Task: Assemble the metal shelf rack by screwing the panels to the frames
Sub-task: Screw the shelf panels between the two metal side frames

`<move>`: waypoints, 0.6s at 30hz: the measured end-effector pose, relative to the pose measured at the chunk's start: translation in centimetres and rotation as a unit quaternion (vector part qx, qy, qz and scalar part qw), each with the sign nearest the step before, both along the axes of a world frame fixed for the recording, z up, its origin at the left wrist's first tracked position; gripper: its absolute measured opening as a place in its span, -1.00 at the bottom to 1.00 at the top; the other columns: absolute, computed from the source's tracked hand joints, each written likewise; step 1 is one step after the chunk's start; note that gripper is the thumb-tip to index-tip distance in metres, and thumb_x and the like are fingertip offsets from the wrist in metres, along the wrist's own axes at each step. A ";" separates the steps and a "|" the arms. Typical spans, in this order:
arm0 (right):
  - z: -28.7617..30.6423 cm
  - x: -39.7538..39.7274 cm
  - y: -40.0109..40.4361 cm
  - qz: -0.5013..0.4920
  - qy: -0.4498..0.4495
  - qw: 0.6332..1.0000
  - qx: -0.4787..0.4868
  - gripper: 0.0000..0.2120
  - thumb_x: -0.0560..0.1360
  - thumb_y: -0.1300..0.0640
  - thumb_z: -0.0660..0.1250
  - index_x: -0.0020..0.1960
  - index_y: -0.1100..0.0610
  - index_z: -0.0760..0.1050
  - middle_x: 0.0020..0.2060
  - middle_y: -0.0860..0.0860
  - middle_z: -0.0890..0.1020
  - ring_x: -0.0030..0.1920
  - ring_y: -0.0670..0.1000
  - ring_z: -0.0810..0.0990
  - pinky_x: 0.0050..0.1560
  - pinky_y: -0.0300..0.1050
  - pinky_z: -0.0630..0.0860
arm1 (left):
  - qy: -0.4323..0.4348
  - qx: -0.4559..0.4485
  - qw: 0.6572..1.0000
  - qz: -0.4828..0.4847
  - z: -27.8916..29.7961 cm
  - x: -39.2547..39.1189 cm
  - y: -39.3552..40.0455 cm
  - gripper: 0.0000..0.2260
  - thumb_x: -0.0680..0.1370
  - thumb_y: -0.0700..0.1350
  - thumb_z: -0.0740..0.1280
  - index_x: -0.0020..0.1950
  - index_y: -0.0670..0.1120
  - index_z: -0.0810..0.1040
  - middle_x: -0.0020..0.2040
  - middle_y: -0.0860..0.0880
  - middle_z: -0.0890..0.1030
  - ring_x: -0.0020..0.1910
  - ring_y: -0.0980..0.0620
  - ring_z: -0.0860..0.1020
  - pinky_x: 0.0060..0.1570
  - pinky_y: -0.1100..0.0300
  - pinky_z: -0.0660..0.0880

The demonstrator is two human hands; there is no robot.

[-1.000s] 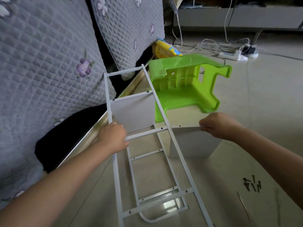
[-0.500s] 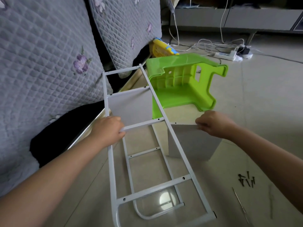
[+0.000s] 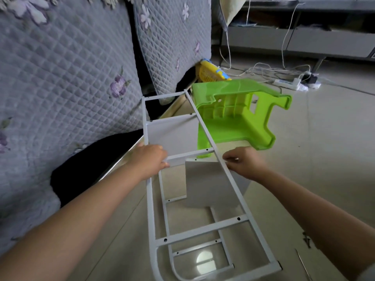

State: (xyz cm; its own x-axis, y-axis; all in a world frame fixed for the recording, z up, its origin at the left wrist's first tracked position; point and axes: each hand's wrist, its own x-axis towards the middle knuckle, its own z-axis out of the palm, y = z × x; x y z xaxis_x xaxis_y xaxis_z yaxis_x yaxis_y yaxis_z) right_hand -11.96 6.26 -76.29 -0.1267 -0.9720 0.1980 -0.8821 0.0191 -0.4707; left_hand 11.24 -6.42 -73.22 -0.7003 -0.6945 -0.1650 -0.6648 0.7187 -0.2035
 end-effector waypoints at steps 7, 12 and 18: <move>-1.1 1.8 -0.5 -0.034 -0.061 0.997 0.018 -0.76 0.40 0.24 0.39 0.01 0.20 0.40 -0.08 0.14 0.67 -0.04 0.19 0.62 -0.09 -0.02 0.49 | 0.007 -0.009 0.999 0.034 -1.1 0.4 0.0 -0.72 0.61 0.06 0.12 0.18 -0.04 0.49 0.17 -0.02 0.49 0.19 -0.03 0.46 0.13 0.12 0.27; -0.4 0.3 -0.4 -0.011 0.119 0.980 0.162 -0.61 0.49 0.08 0.30 0.28 0.14 0.37 0.09 0.04 0.61 0.15 0.11 0.53 0.08 -0.16 0.34 | 0.008 -0.012 0.999 0.029 -0.9 0.1 0.1 -0.72 0.61 0.06 0.13 0.16 -0.04 0.51 0.15 -0.03 0.50 0.17 -0.04 0.47 0.09 0.14 0.30; 0.1 -0.8 0.4 -0.016 0.088 0.967 0.238 -0.79 0.52 0.12 0.27 -0.26 0.07 0.32 -0.06 0.18 0.63 -0.03 0.18 0.58 -0.09 -0.09 0.45 | 0.009 -0.001 0.999 0.031 -0.7 0.1 0.1 -0.76 0.60 0.05 0.15 0.07 -0.04 0.52 0.11 -0.03 0.53 0.14 -0.04 0.49 0.07 0.14 0.31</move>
